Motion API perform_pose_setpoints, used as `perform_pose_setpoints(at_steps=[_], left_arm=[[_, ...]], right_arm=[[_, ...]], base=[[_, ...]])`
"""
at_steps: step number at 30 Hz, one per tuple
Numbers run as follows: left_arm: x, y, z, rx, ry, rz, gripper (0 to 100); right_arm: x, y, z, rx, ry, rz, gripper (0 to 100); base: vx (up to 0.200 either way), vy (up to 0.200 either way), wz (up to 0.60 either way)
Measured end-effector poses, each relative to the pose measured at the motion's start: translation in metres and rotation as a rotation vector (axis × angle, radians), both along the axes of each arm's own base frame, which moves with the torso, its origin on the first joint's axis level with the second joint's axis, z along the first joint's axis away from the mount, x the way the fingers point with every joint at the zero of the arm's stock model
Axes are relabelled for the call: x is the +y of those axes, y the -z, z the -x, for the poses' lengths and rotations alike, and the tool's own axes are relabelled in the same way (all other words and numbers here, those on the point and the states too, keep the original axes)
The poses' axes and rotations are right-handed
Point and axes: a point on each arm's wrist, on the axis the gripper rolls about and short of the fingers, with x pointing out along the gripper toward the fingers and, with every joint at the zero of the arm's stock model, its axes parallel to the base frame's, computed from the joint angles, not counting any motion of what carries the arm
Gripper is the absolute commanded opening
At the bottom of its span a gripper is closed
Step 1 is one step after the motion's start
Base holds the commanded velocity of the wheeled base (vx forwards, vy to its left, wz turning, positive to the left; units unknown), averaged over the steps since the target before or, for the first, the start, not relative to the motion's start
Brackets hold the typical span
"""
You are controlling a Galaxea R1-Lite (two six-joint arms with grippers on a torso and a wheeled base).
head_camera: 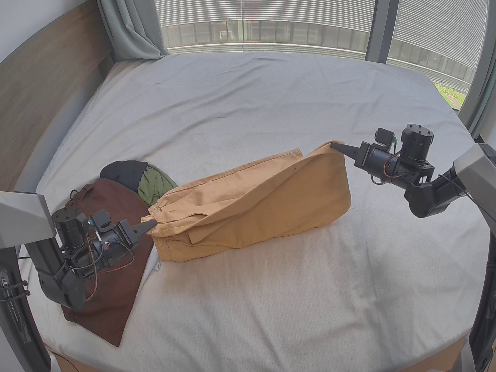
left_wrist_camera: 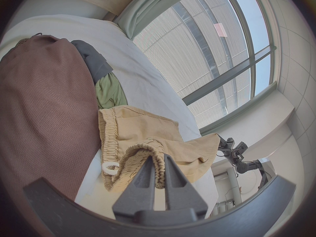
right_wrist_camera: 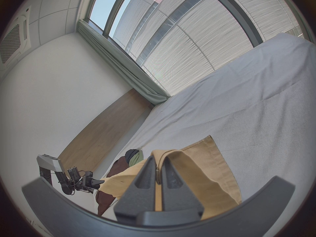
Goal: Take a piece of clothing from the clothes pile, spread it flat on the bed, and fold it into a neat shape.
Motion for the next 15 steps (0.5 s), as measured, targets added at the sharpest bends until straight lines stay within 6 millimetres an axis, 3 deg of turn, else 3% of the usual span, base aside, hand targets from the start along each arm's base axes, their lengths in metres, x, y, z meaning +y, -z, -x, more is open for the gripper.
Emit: perform_pose_setpoints(at_steps=[15], left_arm=[[0.002, 0.003, -0.011, 0.009, -0.033, 0.033, 0]], right_arm=[[0.015, 0.01, -0.037, 0.021, 0.007, 0.002, 0]], base=[[0.0, 0.0, 0.0]])
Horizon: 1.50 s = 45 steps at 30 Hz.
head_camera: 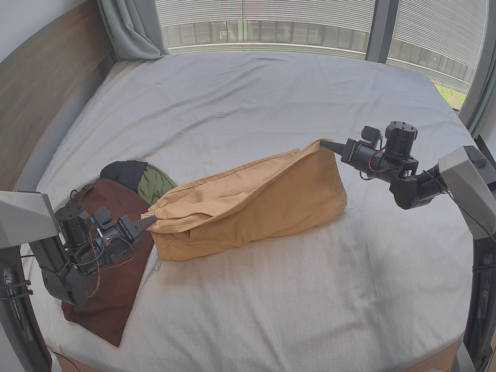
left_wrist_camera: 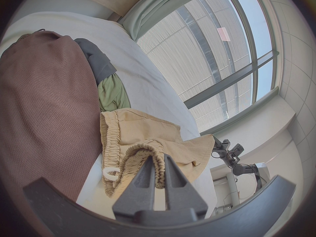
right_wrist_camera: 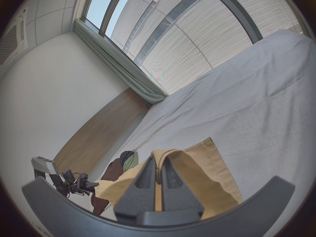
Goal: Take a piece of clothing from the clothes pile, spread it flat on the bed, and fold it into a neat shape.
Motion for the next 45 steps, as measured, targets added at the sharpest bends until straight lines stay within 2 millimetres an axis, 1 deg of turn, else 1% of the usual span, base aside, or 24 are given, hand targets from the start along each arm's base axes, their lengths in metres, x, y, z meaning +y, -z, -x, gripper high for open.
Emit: perform_pose_setpoints(at_steps=[14, 21, 22, 23, 24, 29, 32, 39, 45], left_arm=[[-0.001, 0.011, -0.017, -0.005, -0.047, -0.003, 0], [0.0, 0.018, -0.027, -0.007, -0.089, -0.009, 0], [0.0, 0.019, -0.027, -0.005, -0.09, -0.011, 100], [0.0, 0.02, -0.028, -0.004, -0.09, -0.011, 100], [0.0, 0.021, -0.028, -0.003, -0.091, -0.012, 100], [0.0, 0.023, -0.031, -0.004, -0.103, -0.014, 100], [0.001, 0.021, -0.033, -0.013, -0.123, -0.015, 100], [0.003, 0.018, -0.033, -0.024, -0.131, -0.013, 100], [0.003, 0.013, -0.032, -0.032, -0.134, -0.009, 100]], right_arm=[[0.004, 0.027, -0.029, -0.001, 0.044, 0.0, 0], [0.005, 0.033, -0.036, -0.006, 0.047, -0.001, 0], [0.005, 0.034, -0.036, -0.006, 0.048, -0.001, 0], [0.006, 0.034, -0.037, -0.007, 0.048, -0.002, 0], [0.006, 0.034, -0.037, -0.008, 0.048, -0.002, 100], [0.008, 0.032, -0.039, -0.019, 0.075, -0.005, 100], [0.014, 0.031, -0.038, -0.022, 0.077, -0.006, 100], [0.019, 0.03, -0.036, -0.02, 0.068, -0.006, 100], [0.019, 0.032, -0.032, -0.002, 0.068, -0.003, 100]], base=[[0.0, 0.0, 0.0], [0.0, 0.0, 0.0], [0.0, 0.0, 0.0], [0.0, 0.0, 0.0], [0.0, 0.0, 0.0], [0.0, 0.0, 0.0], [0.0, 0.0, 0.0], [0.0, 0.0, 0.0], [0.0, 0.0, 0.0]])
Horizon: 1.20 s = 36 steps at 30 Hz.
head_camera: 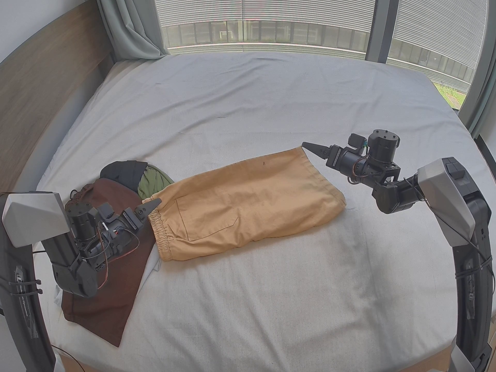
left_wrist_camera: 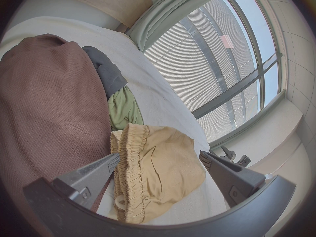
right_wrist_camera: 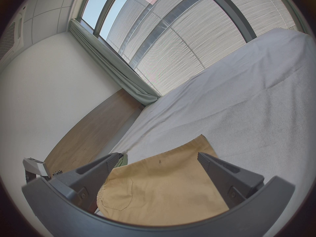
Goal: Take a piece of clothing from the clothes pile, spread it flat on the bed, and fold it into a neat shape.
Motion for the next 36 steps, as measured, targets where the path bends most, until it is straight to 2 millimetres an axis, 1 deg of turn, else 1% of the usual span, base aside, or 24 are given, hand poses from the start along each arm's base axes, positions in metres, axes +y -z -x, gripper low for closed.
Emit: perform_pose_setpoints(at_steps=[6, 14, 21, 27, 32, 36], left_arm=[[0.003, -0.01, 0.002, -0.014, -0.009, 0.026, 100], [0.002, -0.028, 0.009, -0.039, -0.002, 0.057, 100], [0.001, -0.035, 0.013, -0.055, 0.004, 0.056, 100], [-0.001, -0.036, 0.016, -0.056, 0.015, 0.047, 100], [-0.004, -0.036, 0.017, -0.066, 0.032, 0.018, 100], [-0.006, -0.034, 0.021, -0.069, 0.069, -0.01, 100]], right_arm=[[0.002, -0.001, 0.012, 0.032, -0.009, 0.006, 100], [0.007, -0.006, 0.042, 0.087, -0.029, 0.018, 100], [0.007, 0.007, 0.074, 0.167, -0.018, 0.041, 100], [0.003, 0.016, 0.097, 0.166, -0.01, 0.04, 100], [0.0, 0.032, 0.122, 0.216, -0.002, 0.052, 100], [0.001, 0.034, 0.132, 0.19, 0.007, 0.041, 100]], base=[[0.0, 0.0, 0.0], [0.0, 0.0, 0.0], [0.0, 0.0, 0.0], [0.0, 0.0, 0.0], [0.0, 0.0, 0.0], [0.0, 0.0, 0.0]])
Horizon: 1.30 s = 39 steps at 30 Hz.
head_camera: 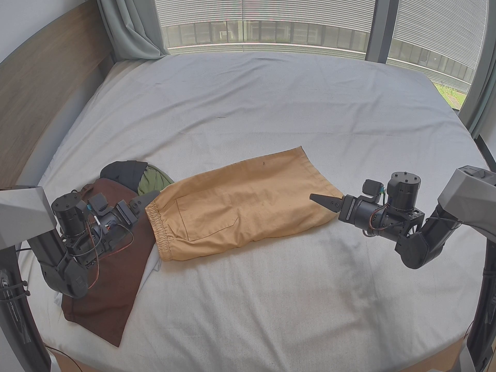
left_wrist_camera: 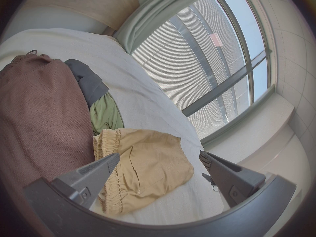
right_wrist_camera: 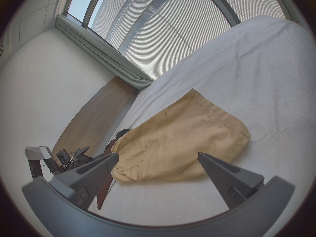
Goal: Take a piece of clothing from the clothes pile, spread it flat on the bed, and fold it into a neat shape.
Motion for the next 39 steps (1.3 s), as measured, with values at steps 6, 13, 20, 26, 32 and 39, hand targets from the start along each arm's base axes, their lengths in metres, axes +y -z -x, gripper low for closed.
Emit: perform_pose_setpoints(at_steps=[6, 13, 20, 26, 32, 39], left_arm=[[-0.001, 0.002, 0.007, -0.022, 0.047, -0.079, 100], [-0.001, 0.007, 0.012, -0.05, 0.065, -0.175, 100], [-0.001, 0.009, 0.014, -0.052, 0.069, -0.204, 100], [-0.001, 0.01, 0.015, -0.05, 0.069, -0.205, 100], [-0.001, 0.011, 0.015, -0.048, 0.068, -0.206, 100], [-0.002, 0.011, 0.015, -0.046, 0.069, -0.207, 100]], right_arm=[[0.0, 0.007, 0.005, 0.026, 0.009, -0.004, 100], [0.001, 0.019, 0.003, 0.057, 0.012, 0.001, 100], [0.003, 0.033, -0.001, 0.092, 0.011, 0.004, 100], [0.004, 0.043, -0.004, 0.113, 0.013, 0.002, 100], [0.006, 0.051, -0.01, 0.133, 0.021, -0.014, 100], [0.007, 0.062, -0.019, 0.15, 0.044, -0.024, 100]], base=[[0.0, 0.0, 0.0], [0.0, 0.0, 0.0], [0.0, 0.0, 0.0], [0.0, 0.0, 0.0], [0.0, 0.0, 0.0], [0.0, 0.0, 0.0]])
